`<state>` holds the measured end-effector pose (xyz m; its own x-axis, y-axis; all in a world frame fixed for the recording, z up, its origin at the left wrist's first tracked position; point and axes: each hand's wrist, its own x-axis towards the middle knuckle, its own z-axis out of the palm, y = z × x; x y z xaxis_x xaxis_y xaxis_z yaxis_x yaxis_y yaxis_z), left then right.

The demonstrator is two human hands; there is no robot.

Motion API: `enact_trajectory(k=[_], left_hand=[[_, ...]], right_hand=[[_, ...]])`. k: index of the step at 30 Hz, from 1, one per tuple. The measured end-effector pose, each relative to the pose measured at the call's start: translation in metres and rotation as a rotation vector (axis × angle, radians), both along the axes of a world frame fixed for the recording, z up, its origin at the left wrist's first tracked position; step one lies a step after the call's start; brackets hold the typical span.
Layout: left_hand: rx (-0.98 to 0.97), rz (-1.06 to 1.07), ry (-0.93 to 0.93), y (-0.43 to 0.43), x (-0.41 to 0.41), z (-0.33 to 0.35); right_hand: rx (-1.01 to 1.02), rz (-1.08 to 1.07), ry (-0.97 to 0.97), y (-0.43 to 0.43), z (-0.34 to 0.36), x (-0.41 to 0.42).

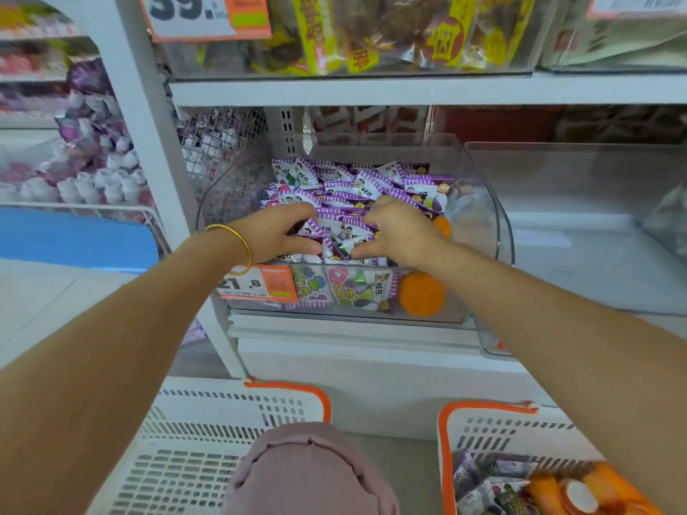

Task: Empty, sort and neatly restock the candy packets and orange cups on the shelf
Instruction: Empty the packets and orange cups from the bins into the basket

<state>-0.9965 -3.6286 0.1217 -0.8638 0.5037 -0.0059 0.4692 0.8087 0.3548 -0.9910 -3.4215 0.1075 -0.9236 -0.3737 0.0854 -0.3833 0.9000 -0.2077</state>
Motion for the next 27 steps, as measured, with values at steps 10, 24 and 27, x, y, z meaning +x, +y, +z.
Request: enact_trajectory(k=[10,24,27], left_hand=[[0.199,0.068,0.450,0.014,-0.001,0.012],[0.134,-0.253,1.115,0.069,0.058,0.061],[0.190,-0.381,1.145,0.109,0.094,0.064]], right_hand=[[-0.060,-0.043,0.330,0.012,0.035,0.002],[-0.081,-0.062,1.031,0.077,0.063,0.119],[-0.097,-0.130,0.984,0.114,0.060,0.166]])
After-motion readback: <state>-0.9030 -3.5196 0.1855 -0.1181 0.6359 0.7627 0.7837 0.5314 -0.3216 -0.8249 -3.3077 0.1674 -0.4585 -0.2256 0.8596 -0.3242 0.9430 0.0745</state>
